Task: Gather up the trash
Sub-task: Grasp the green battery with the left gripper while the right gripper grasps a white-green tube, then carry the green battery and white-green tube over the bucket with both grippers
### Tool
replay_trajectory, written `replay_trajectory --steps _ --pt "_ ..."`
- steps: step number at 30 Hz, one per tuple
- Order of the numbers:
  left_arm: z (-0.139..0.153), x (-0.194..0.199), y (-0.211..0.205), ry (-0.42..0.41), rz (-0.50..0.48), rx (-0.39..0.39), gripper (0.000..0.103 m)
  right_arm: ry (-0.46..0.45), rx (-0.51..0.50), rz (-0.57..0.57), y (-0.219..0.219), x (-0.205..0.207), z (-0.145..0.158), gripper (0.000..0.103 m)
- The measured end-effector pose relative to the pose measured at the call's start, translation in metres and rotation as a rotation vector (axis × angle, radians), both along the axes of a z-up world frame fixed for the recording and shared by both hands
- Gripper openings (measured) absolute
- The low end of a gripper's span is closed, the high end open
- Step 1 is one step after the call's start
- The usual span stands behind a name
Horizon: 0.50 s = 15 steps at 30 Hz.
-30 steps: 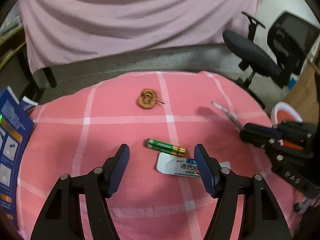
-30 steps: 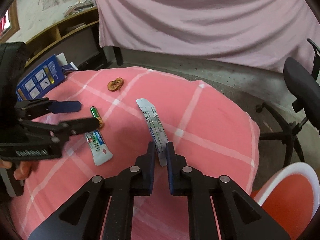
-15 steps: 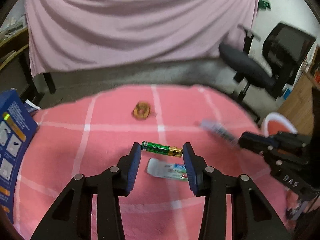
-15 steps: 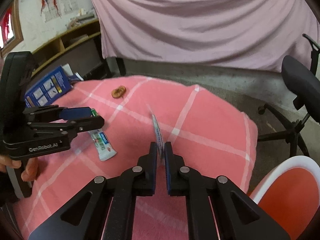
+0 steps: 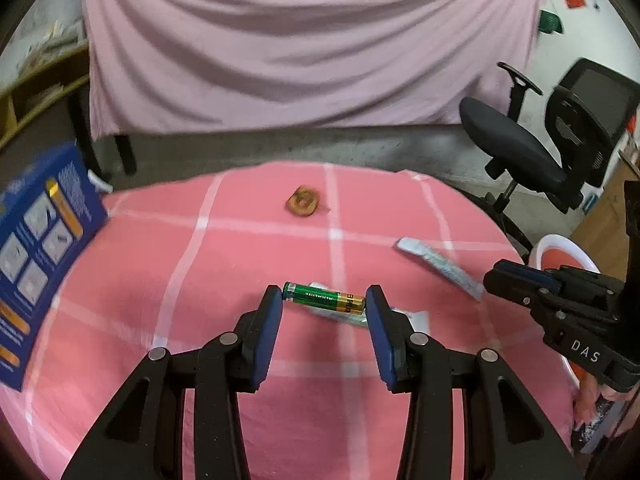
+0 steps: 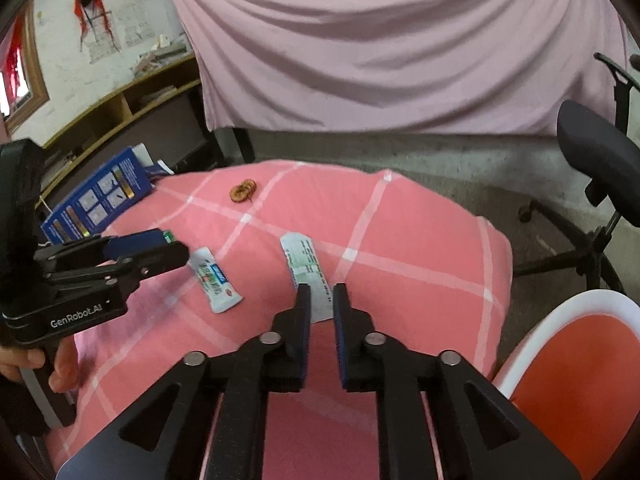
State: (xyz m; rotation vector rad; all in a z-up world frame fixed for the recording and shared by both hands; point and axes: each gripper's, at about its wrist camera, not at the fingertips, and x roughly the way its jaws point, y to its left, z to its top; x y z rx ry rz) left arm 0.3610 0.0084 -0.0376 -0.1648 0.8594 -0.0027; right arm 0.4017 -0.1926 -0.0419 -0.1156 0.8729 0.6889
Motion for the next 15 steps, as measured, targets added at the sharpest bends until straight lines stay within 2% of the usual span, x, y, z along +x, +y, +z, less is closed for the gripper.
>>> replay_trajectory --steps 1,7,8,9,15 --pt "0.000 0.000 0.004 0.003 0.004 -0.011 0.037 0.017 -0.007 0.013 0.003 0.003 -0.003 0.030" --pt "0.004 -0.001 0.011 0.000 0.002 -0.013 0.037 0.068 -0.074 0.047 0.022 0.017 -0.015 0.030" --pt "0.004 -0.001 0.012 0.004 0.003 -0.017 0.037 0.069 -0.083 0.051 0.024 0.017 -0.016 0.029" --pt "0.004 -0.001 0.014 0.006 0.004 -0.020 0.037 0.067 -0.086 0.054 0.025 0.017 -0.016 0.020" --pt "0.010 -0.010 0.014 -0.017 0.023 -0.028 0.037 0.044 -0.088 0.056 0.022 0.009 -0.014 0.017"
